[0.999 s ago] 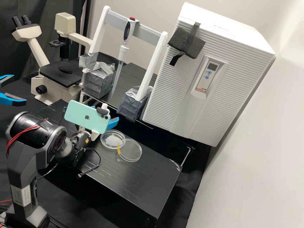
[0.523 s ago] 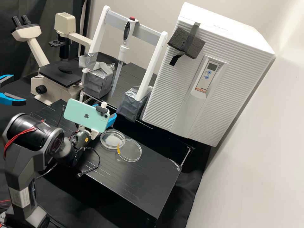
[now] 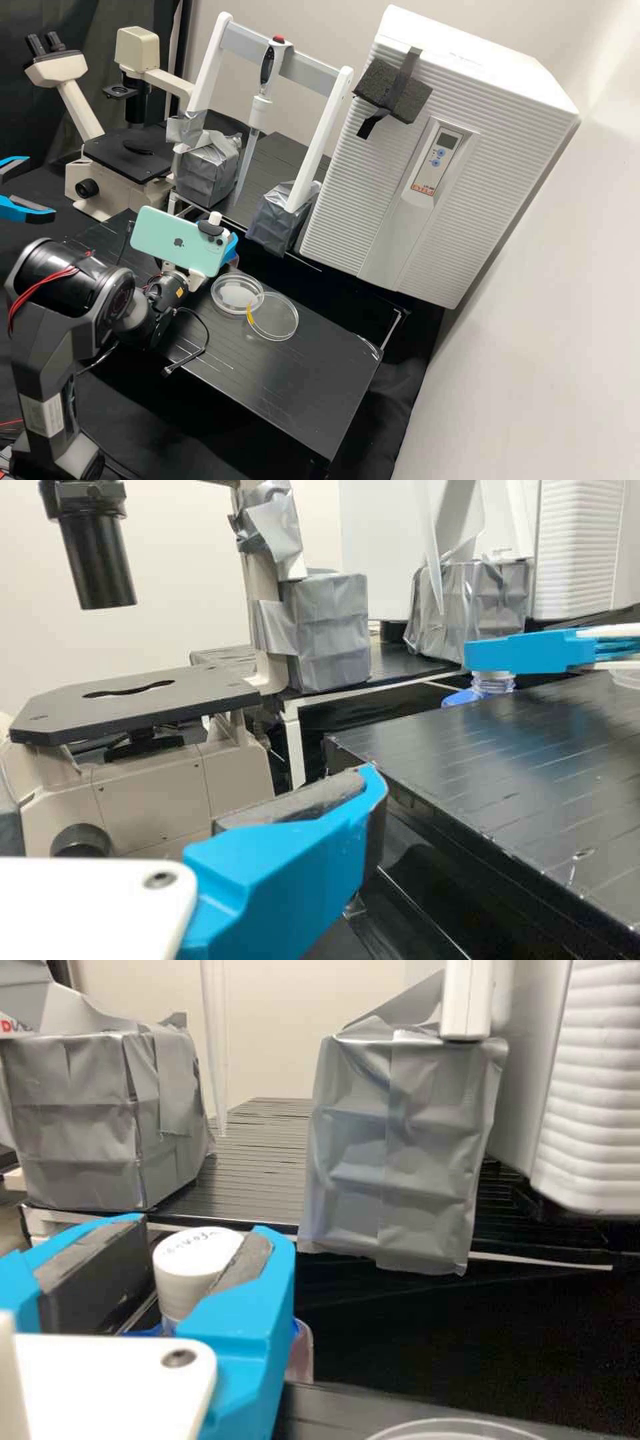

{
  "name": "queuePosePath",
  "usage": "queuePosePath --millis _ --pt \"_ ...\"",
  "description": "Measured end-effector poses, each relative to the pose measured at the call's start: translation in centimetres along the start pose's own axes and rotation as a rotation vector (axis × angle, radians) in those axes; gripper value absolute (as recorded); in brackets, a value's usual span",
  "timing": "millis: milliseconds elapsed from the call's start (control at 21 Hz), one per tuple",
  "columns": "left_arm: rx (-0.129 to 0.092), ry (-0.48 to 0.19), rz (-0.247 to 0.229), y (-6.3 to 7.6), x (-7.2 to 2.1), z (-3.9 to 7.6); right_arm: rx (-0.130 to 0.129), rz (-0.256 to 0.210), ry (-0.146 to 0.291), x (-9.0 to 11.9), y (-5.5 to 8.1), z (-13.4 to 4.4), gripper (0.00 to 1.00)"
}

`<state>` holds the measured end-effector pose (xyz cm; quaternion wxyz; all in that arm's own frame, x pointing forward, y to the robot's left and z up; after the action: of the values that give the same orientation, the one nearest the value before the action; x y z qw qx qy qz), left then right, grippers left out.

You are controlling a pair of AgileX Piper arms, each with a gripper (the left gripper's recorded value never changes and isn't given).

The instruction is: Open the bottle

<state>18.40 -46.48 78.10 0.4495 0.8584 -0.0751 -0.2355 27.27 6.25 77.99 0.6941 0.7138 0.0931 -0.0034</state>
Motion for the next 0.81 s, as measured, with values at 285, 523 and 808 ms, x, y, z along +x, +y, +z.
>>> queuePosePath --millis 285,523,808 --pt "0.009 0.0 0.0 -0.04 -0.01 0.04 -0.005 0.004 -0.004 0.0 0.04 0.04 0.0" --pt "0.019 0.0 0.0 -0.04 -0.01 0.04 -0.005 0.005 -0.004 0.02 0.02 0.06 0.0" --pt "0.017 -0.002 0.001 -0.04 0.02 0.12 -0.005 0.007 -0.004 0.02 0.07 0.08 0.0"
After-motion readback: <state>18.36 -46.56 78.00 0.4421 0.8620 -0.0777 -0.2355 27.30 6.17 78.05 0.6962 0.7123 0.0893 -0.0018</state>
